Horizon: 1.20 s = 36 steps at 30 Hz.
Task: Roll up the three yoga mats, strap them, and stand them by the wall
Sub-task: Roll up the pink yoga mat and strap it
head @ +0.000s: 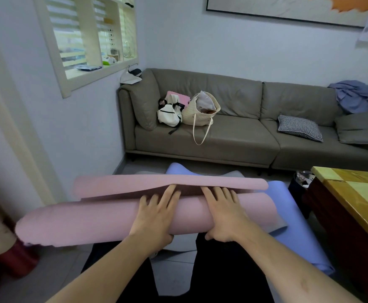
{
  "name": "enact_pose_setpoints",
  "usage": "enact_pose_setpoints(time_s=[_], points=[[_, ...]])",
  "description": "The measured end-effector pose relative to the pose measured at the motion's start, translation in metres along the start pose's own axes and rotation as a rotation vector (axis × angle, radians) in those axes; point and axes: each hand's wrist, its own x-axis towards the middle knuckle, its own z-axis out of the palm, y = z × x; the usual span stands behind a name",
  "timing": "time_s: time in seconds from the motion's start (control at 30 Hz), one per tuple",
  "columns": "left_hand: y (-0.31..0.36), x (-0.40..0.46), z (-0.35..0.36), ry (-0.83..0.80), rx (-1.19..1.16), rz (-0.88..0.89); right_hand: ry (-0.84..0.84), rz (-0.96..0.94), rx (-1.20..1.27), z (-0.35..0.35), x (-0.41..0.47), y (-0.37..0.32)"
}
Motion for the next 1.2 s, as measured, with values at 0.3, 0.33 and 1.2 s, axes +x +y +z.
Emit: enact_pose_setpoints(time_s=[0.3,0.33,1.2], points=[[0.013,-0.001,0.006,-0.001,0.089,-0.057,0.017,0.041,-0.029,-0.001,-0.007,0.010],[0.013,-0.001,0.006,-0.001,0.089,-0.063,0.021,0.039,-0.024,0.000,-0.007,0.010],[-0.014,0.012,0.017,0.068,-0.036,-0.016,0.185,-0.052,-0.038,0.019,-0.012,-0.004]])
